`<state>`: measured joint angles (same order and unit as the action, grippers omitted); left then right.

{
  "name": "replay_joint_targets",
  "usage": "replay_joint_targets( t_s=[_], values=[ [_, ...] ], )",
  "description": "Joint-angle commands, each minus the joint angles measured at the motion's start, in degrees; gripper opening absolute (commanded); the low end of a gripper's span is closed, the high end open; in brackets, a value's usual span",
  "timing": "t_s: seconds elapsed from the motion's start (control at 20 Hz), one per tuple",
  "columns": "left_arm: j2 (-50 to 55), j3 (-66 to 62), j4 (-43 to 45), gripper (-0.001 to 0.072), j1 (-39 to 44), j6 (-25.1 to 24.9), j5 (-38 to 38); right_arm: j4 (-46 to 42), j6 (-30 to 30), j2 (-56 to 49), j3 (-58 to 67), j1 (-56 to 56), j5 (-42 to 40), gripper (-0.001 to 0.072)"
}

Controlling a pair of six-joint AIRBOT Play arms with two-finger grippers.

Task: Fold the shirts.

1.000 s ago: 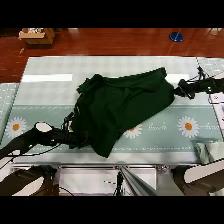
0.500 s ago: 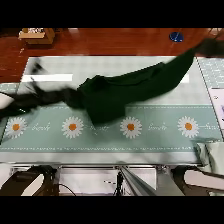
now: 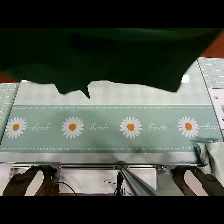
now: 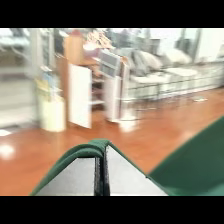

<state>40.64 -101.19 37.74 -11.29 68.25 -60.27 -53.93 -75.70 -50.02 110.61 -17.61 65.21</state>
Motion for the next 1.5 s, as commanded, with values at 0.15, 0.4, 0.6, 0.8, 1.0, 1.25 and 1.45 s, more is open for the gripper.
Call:
replay_joint_targets(
  t_s=[0.15, 0.4, 0.6, 0.8, 1.0, 1.25, 1.45],
  values=[
    [-5.4, -17.3, 18.8, 0.0015, -1.0, 16.1, -18.8, -22.2, -11.3, 16.2, 2.5, 0.0, 5.9, 0.0023],
    [-11.3, -17.7, 20.6, 0.0014, -1.0, 26.0, -28.4, -22.5, -13.6, 20.2, 2.5, 0.0, 25.0, 0.0022],
    [-9.3, -15.5, 28.9, 0.0014, -0.9, 22.0, -45.4, -24.1, -11.1, 17.0, 2.5, 1.8, 40.3, 0.0022],
    [-6.8, 0.7, 26.5, 0.0013, -0.9, 19.0, -44.9, -22.6, -11.0, 9.4, -2.7, 4.3, 41.1, 0.0022],
    [-0.8, 21.1, 25.3, 0.0014, -0.9, 12.8, -32.7, -17.6, -9.5, -3.6, -12.7, 4.3, 38.6, 0.0022],
    [17.9, 26.8, 20.2, 0.0014, 1.9, 6.2, -16.9, -15.1, -9.5, -23.6, -13.3, 4.3, 24.6, 0.0022],
    [32.0, 24.6, 16.0, 0.0015, 5.5, 3.8, -3.3, -14.1, -9.3, -35.6, -13.3, 7.0, 11.5, 0.0022]
  ],
)
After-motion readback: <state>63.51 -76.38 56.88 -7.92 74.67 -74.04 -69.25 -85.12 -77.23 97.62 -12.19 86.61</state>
